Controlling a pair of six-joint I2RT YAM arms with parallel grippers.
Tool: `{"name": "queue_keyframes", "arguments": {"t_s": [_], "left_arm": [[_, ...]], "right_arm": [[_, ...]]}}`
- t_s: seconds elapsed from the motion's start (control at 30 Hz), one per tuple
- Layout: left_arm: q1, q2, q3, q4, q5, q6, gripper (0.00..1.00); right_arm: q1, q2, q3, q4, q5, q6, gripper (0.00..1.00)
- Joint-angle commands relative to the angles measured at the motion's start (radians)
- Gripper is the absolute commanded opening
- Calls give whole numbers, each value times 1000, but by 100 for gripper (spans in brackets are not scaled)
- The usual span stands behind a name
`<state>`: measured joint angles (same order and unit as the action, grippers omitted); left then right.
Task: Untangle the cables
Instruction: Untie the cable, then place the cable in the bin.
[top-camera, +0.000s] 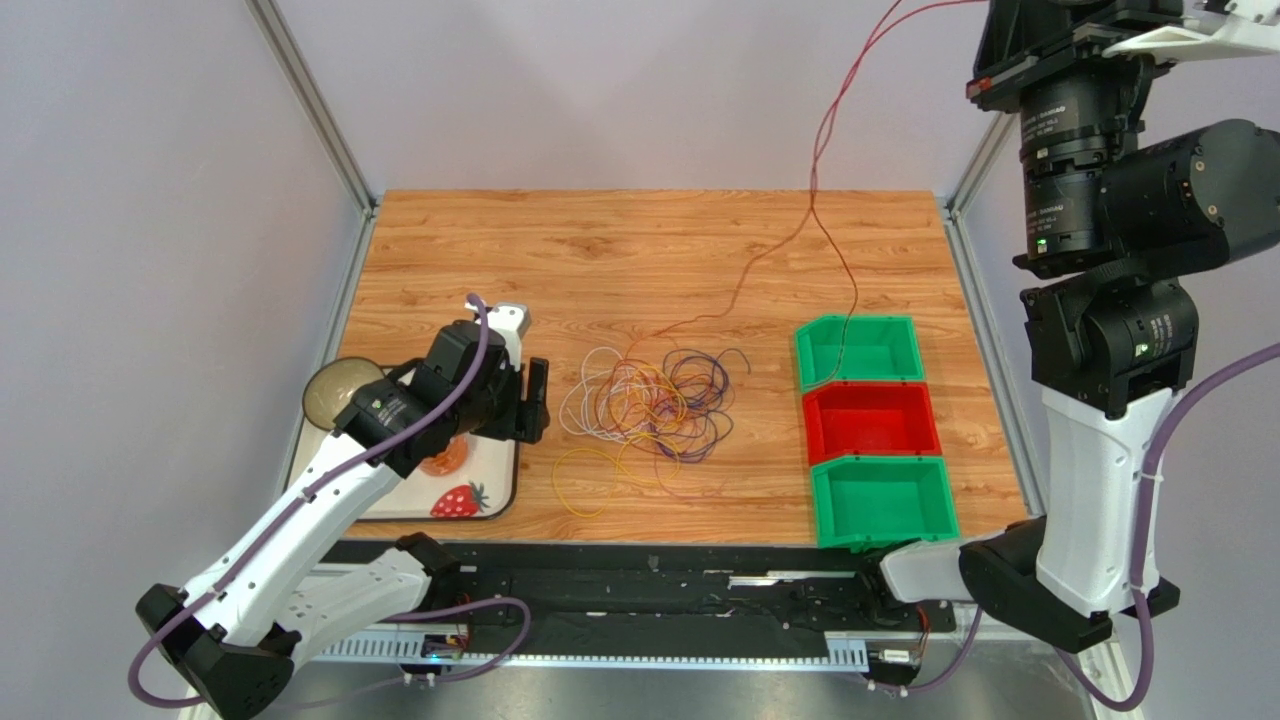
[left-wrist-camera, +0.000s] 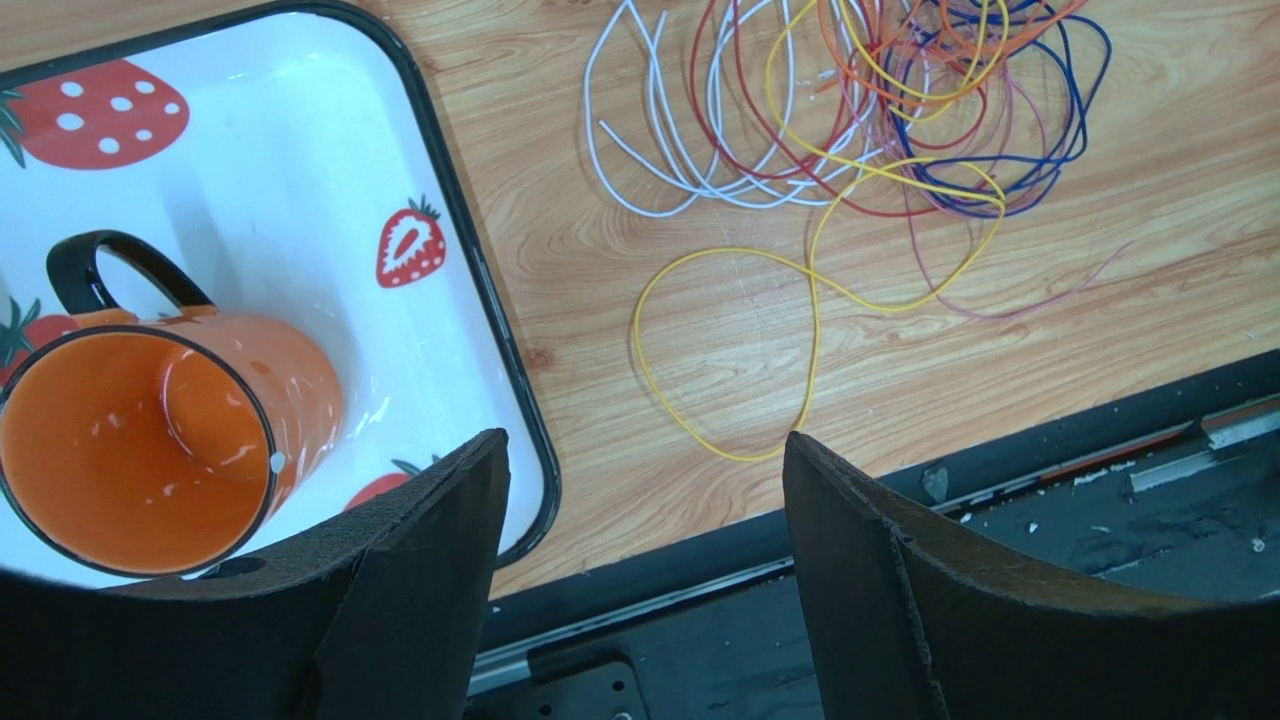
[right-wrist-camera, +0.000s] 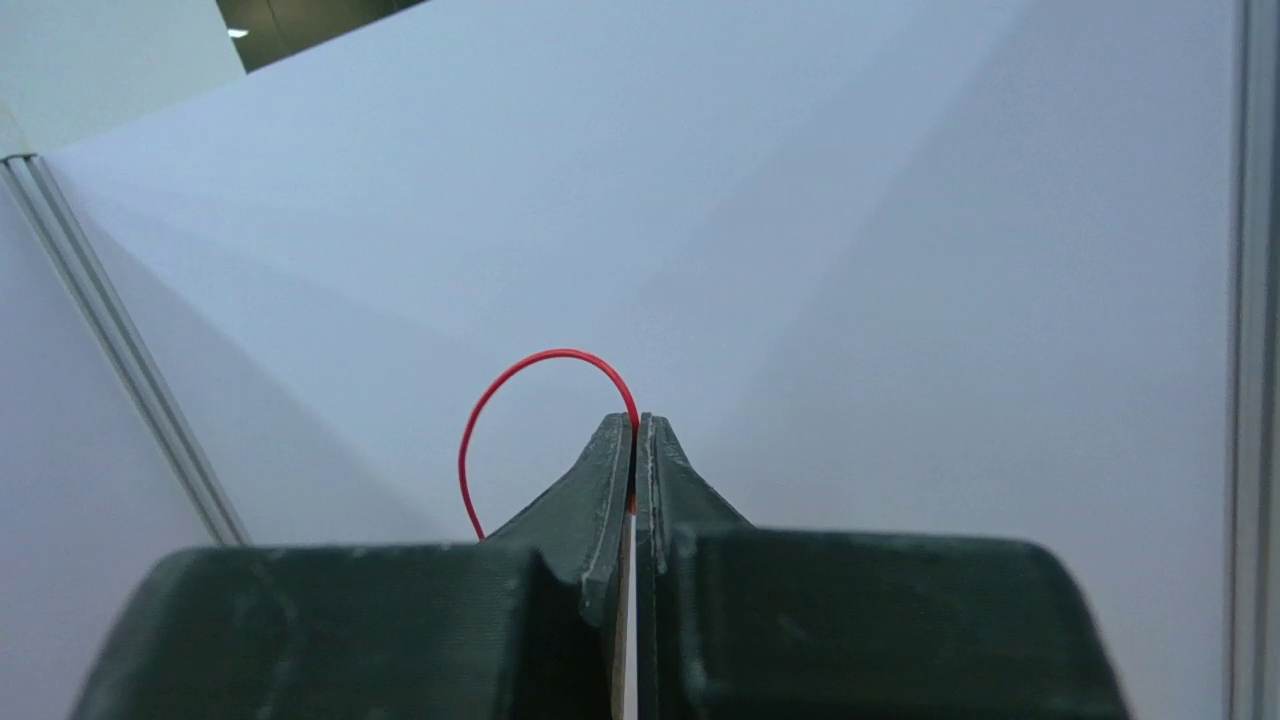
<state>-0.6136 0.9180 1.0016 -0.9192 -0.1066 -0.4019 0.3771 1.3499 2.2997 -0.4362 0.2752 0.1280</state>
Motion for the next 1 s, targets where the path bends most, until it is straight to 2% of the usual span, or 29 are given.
{"name": "queue_keyframes", "arguments": {"t_s": [0.0,0.17,0.33,0.5,0.73,0.87,0.97], "left_arm": [[-3,4,-3,20,-2,9,75],[-3,10,-4,19,-1,8,75],[-2,16,-6,19,2,9,75],[-3,16,-6,19,5,8,75],[-2,24,-8,19,5,8,75],[-2,25,-6,19,4,9,75],[-2,30,-6,19,4,9,75]], "right_arm": [[0,-11,10,165,91,-125,0],[0,-20,-29,182,160,-205,0],[-1,-37,-164,235,221,-249,0],[-32,9,-224,310,328,-392,0],[-159,26,-330,312,406,-348,0],[-211,-8,-471,304,360,-255,0],[-257,-40,-516,291,323,-182,0]]}}
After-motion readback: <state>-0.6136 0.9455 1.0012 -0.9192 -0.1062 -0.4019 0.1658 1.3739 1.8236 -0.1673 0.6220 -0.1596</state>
